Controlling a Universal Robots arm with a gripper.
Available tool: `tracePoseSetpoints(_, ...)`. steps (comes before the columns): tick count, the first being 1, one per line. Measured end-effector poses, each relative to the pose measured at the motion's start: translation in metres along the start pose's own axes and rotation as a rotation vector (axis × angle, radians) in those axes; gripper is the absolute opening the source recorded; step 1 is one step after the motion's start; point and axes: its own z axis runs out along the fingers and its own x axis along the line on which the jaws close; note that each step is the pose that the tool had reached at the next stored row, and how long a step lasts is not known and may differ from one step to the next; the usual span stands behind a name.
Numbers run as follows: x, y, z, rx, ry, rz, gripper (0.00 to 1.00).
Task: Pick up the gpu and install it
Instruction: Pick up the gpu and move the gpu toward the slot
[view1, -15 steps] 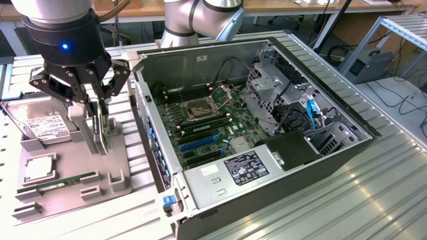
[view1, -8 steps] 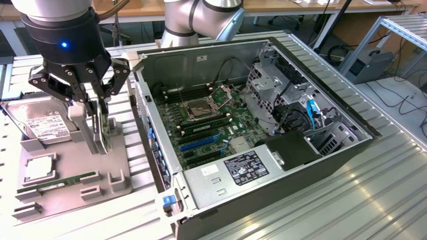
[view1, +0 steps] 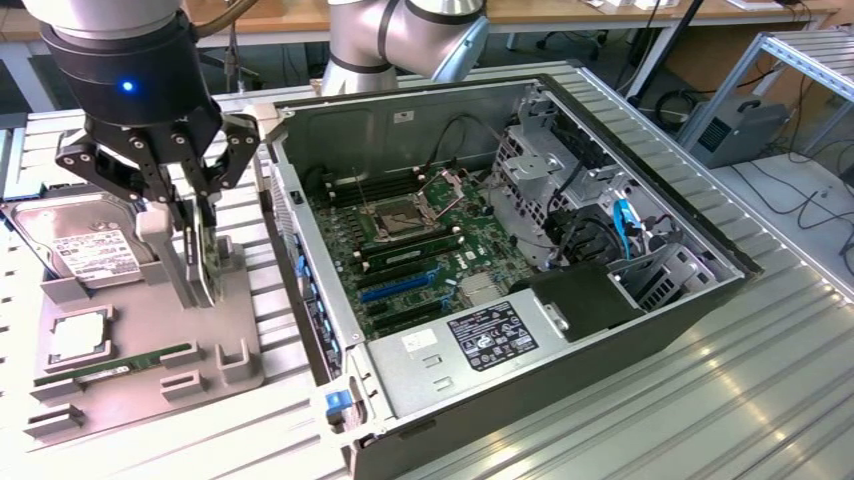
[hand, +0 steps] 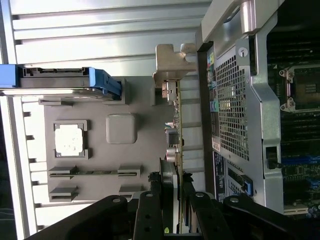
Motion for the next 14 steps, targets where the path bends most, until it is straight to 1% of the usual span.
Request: tracePoseSetpoints(14, -0.0001, 0.0, -0.0037, 0.0, 0.0, 0.0, 0.27)
